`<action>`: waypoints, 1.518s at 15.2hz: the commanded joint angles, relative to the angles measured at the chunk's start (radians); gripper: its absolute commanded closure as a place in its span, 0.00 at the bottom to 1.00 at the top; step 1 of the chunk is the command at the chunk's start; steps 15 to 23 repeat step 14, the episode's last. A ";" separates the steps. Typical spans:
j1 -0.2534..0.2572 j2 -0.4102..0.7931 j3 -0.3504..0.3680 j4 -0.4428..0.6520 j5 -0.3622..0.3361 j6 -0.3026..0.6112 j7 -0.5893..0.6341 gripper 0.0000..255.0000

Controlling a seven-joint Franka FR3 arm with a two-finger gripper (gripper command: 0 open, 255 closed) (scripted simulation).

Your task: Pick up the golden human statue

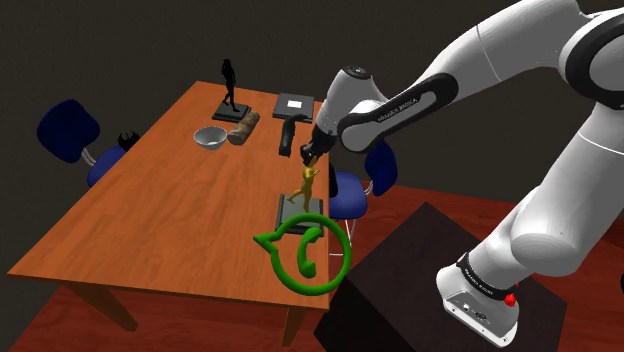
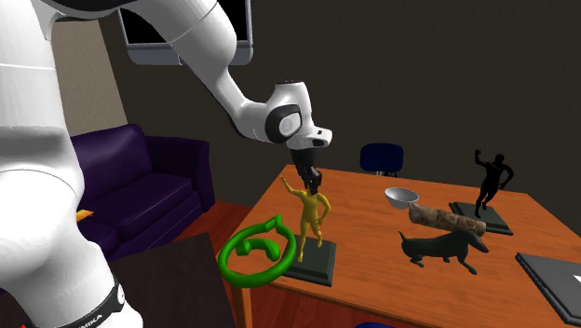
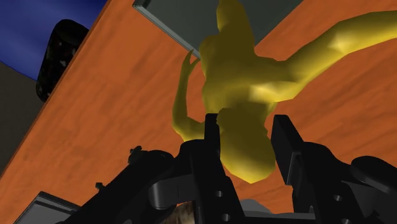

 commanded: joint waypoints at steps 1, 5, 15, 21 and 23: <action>-0.001 -0.022 0.004 0.006 0.011 -0.025 -0.006 1.00; -0.005 -0.062 0.011 0.018 0.032 -0.075 -0.023 1.00; -0.007 -0.125 0.016 0.049 0.063 -0.168 -0.048 1.00; -0.007 -0.125 0.016 0.049 0.063 -0.168 -0.048 1.00; -0.007 -0.125 0.016 0.049 0.063 -0.168 -0.048 1.00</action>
